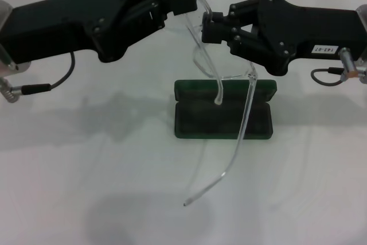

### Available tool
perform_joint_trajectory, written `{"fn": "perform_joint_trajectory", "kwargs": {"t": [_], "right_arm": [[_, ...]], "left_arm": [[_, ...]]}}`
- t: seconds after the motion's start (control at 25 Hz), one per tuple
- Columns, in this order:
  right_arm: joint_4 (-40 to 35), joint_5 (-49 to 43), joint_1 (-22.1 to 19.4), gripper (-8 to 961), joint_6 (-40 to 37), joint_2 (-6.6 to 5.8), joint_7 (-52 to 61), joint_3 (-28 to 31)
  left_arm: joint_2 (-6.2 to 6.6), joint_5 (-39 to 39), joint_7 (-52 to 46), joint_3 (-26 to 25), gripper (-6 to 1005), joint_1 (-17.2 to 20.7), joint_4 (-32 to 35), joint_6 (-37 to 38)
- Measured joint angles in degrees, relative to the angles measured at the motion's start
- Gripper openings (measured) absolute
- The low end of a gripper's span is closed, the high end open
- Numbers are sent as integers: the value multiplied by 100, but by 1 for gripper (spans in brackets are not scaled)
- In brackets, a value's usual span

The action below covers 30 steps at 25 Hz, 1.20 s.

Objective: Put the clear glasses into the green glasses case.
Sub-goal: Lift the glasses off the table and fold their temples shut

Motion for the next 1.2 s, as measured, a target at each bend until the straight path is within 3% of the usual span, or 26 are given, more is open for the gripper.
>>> {"fn": "perform_joint_trajectory", "kwargs": {"t": [1.2], "right_arm": [[265, 557, -13, 68, -93, 24, -378, -209]], "left_arm": [[-14, -63, -101, 28, 52, -52, -209, 133]]}}
